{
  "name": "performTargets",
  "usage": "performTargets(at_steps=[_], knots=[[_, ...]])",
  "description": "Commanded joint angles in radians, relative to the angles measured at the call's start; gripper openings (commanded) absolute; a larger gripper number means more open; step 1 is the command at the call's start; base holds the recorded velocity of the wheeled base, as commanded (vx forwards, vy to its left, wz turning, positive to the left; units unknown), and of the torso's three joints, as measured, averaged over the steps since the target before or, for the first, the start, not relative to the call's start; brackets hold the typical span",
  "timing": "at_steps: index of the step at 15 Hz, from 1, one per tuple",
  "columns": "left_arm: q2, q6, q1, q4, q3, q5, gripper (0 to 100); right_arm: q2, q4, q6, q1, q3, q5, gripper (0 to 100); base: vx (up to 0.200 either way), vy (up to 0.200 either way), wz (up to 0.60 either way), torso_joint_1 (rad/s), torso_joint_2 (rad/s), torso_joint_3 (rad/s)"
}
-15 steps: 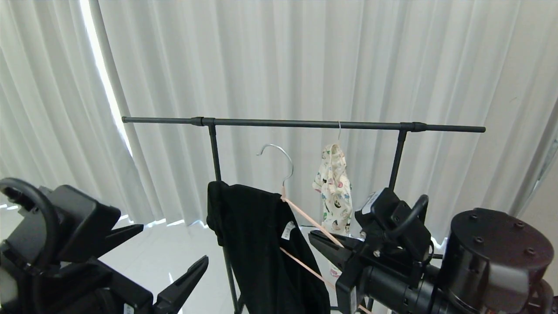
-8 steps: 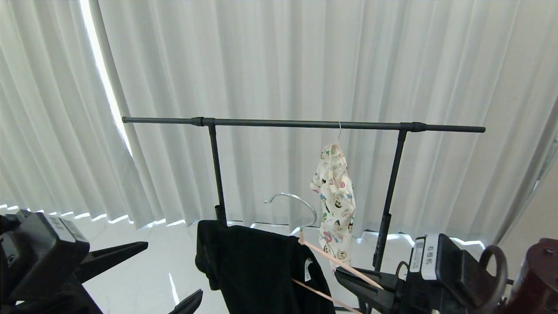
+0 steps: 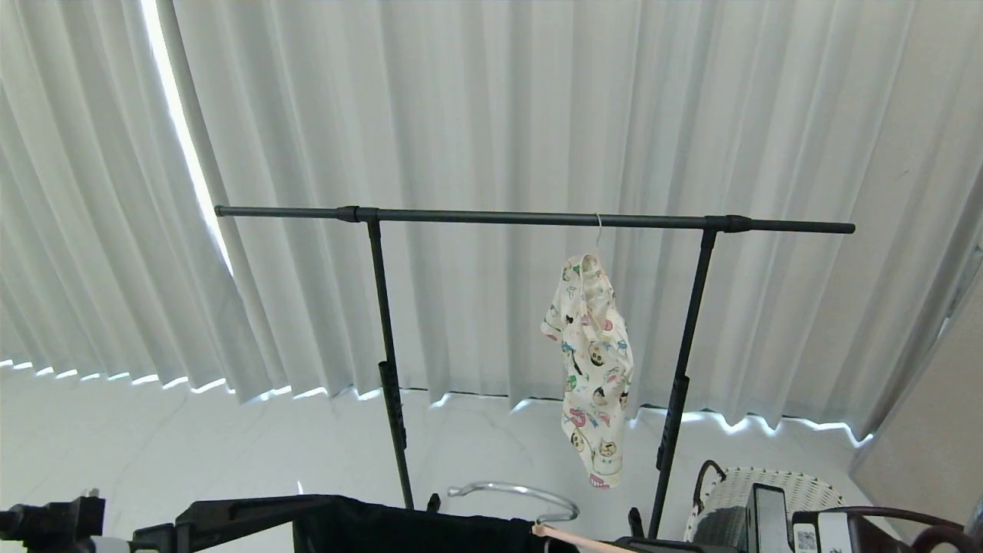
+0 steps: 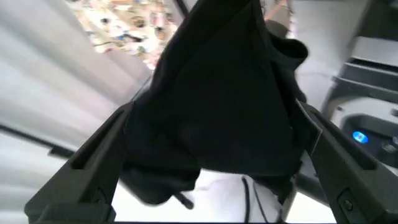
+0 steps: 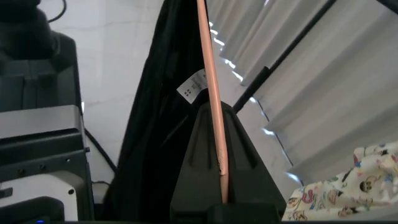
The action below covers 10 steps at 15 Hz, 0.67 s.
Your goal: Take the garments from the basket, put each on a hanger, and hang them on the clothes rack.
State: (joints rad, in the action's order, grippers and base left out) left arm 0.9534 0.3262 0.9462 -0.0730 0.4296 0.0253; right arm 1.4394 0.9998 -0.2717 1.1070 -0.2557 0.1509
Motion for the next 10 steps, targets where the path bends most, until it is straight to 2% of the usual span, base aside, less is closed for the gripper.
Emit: performTargets(at_steps=[1,3,4,6,10], knots=[[0.104,0.001,0.0,-0.056,0.028,0.007,100,0.001,0.0,-0.004,0.014,0.003,0.001,0,0.0,0.0,0.0,0.0,0.0,0.0],[0.197,0.001,0.003,-0.159,0.023,0.022,100,-0.004,0.0,-0.006,0.051,0.024,-0.001,0,0.0,0.0,0.0,0.0,0.0,0.0],[0.219,0.002,0.003,-0.179,0.017,0.054,100,-0.005,0.0,-0.006,0.063,0.029,-0.001,0,0.0,0.0,0.0,0.0,0.0,0.0],[0.232,0.004,0.0,-0.18,0.001,0.122,100,-0.005,0.0,-0.015,0.073,0.03,-0.001,0,0.0,0.0,0.0,0.0,0.0,0.0],[0.277,0.088,-0.001,-0.182,-0.022,0.153,100,-0.007,0.0,-0.024,0.106,0.024,-0.001,0,0.0,0.0,0.0,0.0,0.0,0.0]])
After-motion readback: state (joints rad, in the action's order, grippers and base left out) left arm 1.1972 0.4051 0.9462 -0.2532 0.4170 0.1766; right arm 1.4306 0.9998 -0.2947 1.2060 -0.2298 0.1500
